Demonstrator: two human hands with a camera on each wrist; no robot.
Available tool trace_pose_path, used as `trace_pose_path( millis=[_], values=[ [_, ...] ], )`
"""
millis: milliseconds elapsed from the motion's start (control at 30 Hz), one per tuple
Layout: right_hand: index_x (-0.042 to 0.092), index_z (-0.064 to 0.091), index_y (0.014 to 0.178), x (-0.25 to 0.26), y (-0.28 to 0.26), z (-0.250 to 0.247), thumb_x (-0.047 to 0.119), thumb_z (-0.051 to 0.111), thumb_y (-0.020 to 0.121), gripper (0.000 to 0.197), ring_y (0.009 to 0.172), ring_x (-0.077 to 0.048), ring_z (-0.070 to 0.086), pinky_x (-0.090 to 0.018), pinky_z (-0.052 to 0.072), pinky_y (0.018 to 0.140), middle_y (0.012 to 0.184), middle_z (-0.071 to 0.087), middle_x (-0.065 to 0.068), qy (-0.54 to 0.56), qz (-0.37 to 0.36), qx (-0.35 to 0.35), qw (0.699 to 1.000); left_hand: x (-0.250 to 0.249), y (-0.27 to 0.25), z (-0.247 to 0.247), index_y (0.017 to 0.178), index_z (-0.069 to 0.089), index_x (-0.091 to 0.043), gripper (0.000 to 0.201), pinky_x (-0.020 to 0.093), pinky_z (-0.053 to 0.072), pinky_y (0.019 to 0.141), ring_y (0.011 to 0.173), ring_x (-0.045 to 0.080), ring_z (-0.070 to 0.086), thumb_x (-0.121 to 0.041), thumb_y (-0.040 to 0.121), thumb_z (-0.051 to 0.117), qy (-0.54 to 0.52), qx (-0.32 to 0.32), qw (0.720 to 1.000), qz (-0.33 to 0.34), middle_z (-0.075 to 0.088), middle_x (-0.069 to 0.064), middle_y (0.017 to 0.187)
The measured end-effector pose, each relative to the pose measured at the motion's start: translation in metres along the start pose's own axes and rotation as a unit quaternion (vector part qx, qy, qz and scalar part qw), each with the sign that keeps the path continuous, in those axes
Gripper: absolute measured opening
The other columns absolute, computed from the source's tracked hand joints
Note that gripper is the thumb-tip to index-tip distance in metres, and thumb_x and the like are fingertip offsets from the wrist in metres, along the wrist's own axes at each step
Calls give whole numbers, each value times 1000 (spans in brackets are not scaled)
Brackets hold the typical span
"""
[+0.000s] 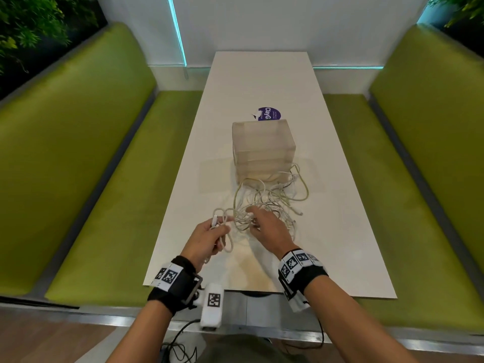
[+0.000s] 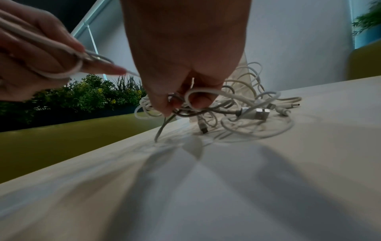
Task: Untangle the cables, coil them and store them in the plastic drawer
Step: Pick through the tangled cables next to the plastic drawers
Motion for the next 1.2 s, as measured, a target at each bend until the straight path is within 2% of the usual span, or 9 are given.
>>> trace_pose_path(
  millis=[133,233,433,533,600,700,900,1033,1200],
  values=[
    [11,69,99,7,0,4,21,57,89,19,87,-28,55,-34,40,65,88,57,-9,12,-52,16,998,-3,17,24,83,62,-12,4,21,31,45,48,15,44,-12,87,61,77,10,997,25,53,5,56],
    [18,71,87,5,2,5,24,58,85,15,89,-22,55,-35,46,73,94,60,-4,53,-31,32,998,-6,29,48,93,69,-7,19,26,42,54,47,13,49,-23,82,72,146,23,986,72,57,6,58],
    [8,69,96,-1,3,1,26,60,90,22,82,-17,49,-32,37,68,87,51,-2,41,-20,37,998,-20,36,32,83,68,-10,28,24,48,59,65,21,61,-37,88,64,223,-108,958,143,67,0,67],
    [6,69,92,-1,5,0,31,59,91,27,82,-17,48,-34,40,69,88,51,-3,43,-21,40,998,-22,39,35,111,65,-24,28,34,49,71,86,26,65,-42,92,54,467,-66,866,166,72,5,89],
    [6,70,93,1,6,1,29,60,90,25,90,-22,53,-38,44,75,94,56,-8,33,-21,45,998,-23,39,34,114,59,-24,27,33,42,69,93,29,63,-40,96,47,575,-45,797,178,70,4,97],
    [7,68,94,3,8,3,27,59,90,22,93,-25,53,-40,45,76,96,54,-9,-4,-20,47,999,-31,37,32,107,55,-14,31,33,36,66,92,33,63,-40,98,41,612,-53,763,199,69,7,98],
    [6,69,98,-2,12,6,24,58,91,22,102,-27,51,-36,41,77,100,57,-10,-49,-7,40,998,-55,12,24,81,58,-13,25,33,39,58,66,30,56,-36,90,58,394,-58,890,222,60,5,64],
    [8,70,101,1,18,1,26,60,90,24,98,-28,52,-39,44,76,98,56,-10,-35,0,30,999,-71,-5,8,64,52,-19,25,21,31,50,50,10,41,-38,78,59,303,-89,920,231,47,-7,51],
    [7,68,101,14,19,5,25,59,90,24,103,-28,51,-39,45,78,102,56,-10,-40,-14,38,998,-48,-14,-13,67,55,-16,24,22,34,50,48,7,38,-25,85,67,217,-132,948,190,48,-5,55]
  ],
)
Point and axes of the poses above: each hand's wrist, its own y-axis towards the middle knuckle, its own z-axis out of the palm, x = y × z, the point moved 10 cm from there along y, towards the middle knuckle
